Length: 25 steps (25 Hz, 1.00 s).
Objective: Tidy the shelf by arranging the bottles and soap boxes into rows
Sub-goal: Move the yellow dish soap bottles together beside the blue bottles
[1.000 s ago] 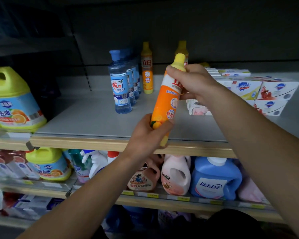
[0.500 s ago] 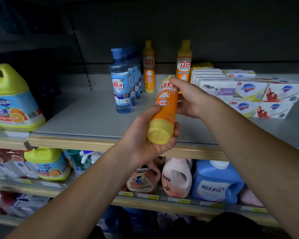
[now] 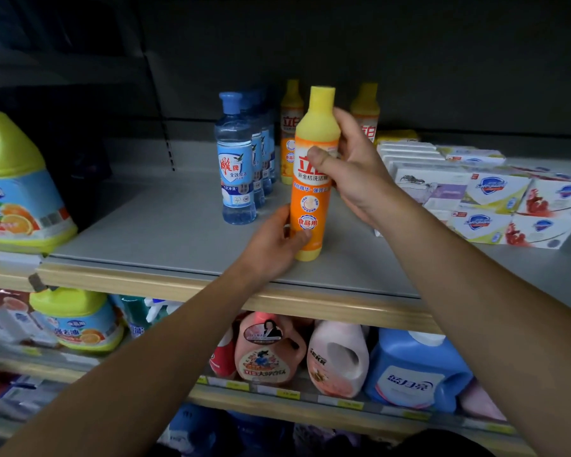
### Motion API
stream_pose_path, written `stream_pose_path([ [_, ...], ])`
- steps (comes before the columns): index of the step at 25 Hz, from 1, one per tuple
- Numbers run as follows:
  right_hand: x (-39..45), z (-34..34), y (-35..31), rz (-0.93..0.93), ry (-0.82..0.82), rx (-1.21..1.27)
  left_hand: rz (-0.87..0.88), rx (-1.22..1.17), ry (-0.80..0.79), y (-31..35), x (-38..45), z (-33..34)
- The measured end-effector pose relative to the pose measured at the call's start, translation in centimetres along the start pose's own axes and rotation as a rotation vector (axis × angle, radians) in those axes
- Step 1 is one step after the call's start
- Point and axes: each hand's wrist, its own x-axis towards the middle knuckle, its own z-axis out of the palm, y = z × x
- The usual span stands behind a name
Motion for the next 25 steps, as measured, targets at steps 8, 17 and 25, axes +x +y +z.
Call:
stream_pose_path([
  [8,-5.8,1.7,3.7,0.122,0.033,-0.508,0.019,0.646,0.046,-2.1,-1.1,-7.2],
  [17,2.0,3.2,9.6,0.201,0.115,-0.621,0.029,1.03,0.018,-4.6,-1.4,-7.8],
  [25,10.4,5.3,14.0,0.303,0.165,-0.586,0.008,1.04,0.03,-5.0,-1.2,-7.6],
])
